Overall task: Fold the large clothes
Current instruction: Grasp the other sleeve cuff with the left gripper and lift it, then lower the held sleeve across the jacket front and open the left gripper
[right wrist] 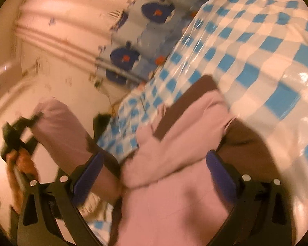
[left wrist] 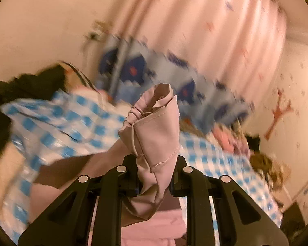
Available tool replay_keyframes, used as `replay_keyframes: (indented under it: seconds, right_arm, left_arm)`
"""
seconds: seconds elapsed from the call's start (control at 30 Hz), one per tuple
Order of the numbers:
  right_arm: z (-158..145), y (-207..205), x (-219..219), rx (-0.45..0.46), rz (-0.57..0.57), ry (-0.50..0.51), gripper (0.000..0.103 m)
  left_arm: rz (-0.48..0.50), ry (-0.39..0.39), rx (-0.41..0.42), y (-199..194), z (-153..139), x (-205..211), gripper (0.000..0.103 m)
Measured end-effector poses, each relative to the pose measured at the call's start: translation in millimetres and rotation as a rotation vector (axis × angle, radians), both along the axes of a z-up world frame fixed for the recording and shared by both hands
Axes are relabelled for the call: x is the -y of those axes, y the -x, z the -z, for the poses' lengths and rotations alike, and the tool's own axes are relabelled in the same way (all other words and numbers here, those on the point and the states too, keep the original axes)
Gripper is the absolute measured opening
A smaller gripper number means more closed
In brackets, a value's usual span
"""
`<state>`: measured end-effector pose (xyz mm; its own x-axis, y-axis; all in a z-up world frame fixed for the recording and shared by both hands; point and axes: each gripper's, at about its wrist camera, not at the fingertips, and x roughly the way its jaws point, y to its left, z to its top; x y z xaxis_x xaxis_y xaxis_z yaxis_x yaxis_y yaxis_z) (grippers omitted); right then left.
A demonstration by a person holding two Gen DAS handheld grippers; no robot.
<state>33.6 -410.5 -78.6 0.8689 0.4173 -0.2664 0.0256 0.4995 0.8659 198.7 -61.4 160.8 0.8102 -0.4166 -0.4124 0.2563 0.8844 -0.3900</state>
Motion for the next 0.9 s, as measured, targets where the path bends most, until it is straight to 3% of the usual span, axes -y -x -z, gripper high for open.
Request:
replay_keyframes:
  seconds: [0.23, 0.4, 0.5, 0.6, 0.7, 0.73, 0.87, 0.9]
  right_arm:
    - [5, 10, 52, 0.022, 0.112, -0.135, 0.097]
    - [9, 13, 73, 0.031, 0.151, -0.191, 0.097]
    - [13, 15, 83, 0.033, 0.167, -0.224, 0.097]
    - [19, 14, 87, 0.024, 0.168, -0.259, 0.097]
    - [23, 13, 87, 0.016, 0.157, -0.282, 0.097]
    - [23, 12, 86, 0.016, 0.155, -0.284, 0.097]
    - [23, 12, 87, 0.016, 0.156, -0.29, 0.097]
    - [23, 12, 87, 0.015, 0.157, -0.292, 0.097]
  left_arm:
    - [0.142, -0.09, -0.127, -24, 124, 121, 0.017]
    - [0.173, -0.168, -0.219, -38, 212, 168, 0.017]
    - [0.184, -0.196, -0.257, -39, 251, 183, 0.017]
    - [0.189, -0.216, -0.267, -37, 269, 193, 0.017]
    - [0.202, -0.315, -0.255, -31, 281, 206, 0.019]
    - [0.21, -0.349, -0.252, -29, 281, 210, 0.023]
    - [0.324, -0.534, -0.207, -4, 275, 239, 0.066]
    - [0.34, -0.558, -0.194, 1, 271, 243, 0.069]
